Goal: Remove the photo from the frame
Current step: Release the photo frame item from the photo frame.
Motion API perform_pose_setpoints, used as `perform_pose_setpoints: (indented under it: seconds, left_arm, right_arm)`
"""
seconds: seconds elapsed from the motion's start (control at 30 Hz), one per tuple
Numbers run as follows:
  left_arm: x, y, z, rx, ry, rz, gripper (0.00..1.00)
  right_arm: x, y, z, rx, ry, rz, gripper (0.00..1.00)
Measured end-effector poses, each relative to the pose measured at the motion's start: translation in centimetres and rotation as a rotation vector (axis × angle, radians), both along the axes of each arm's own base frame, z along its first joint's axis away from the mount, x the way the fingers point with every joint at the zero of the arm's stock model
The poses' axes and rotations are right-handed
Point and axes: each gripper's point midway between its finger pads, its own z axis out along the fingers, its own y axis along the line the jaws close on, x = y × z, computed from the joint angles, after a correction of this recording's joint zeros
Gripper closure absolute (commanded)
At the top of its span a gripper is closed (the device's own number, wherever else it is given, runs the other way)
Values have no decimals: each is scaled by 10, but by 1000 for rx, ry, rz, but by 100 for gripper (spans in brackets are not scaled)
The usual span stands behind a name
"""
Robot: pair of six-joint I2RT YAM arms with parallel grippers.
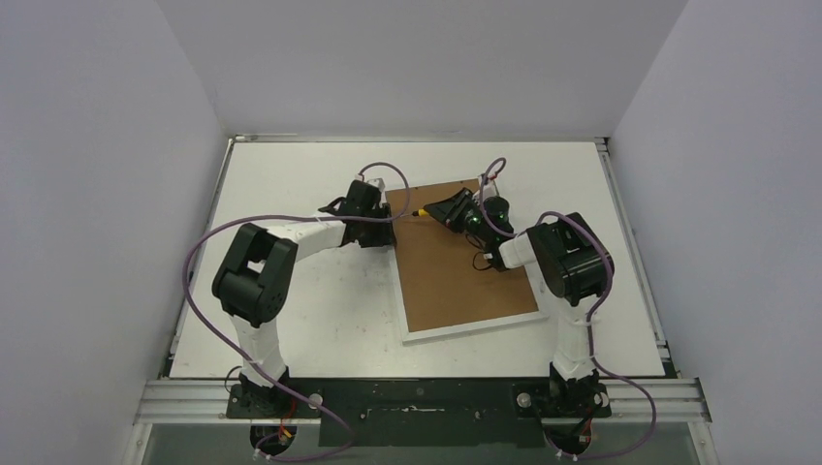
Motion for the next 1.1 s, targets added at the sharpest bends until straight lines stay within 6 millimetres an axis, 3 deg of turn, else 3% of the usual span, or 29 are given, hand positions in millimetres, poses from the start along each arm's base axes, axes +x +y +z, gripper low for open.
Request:
perform_pose_setpoints:
  seconds: [0.13, 0.27, 0.37, 0.5, 0.63, 0.8, 1.1]
  left_arm:
    - [-9, 1, -2, -2, 24, -10, 46]
    - [-17, 2, 5, -19, 30, -14, 45]
    - [-19, 2, 21, -69, 11, -6, 49]
    - [-10, 16, 39, -172, -20, 48, 60]
    - [6, 36, 44, -241, -34, 127, 64]
    - [22, 37, 49, -328, -48, 154, 66]
    - [42, 40, 32, -413, -4, 192, 68]
  right_arm:
    - [4, 1, 0, 2, -12, -12, 95]
    - [6, 1, 1, -3, -22, -14, 95]
    - [6, 1, 0, -6, -21, -14, 95]
    - [8, 3, -11, -12, -6, -11, 95]
    - [10, 9, -18, -14, 6, 0, 95]
    - [16, 17, -17, -19, 14, 11, 95]
    - [17, 19, -17, -19, 35, 22, 95]
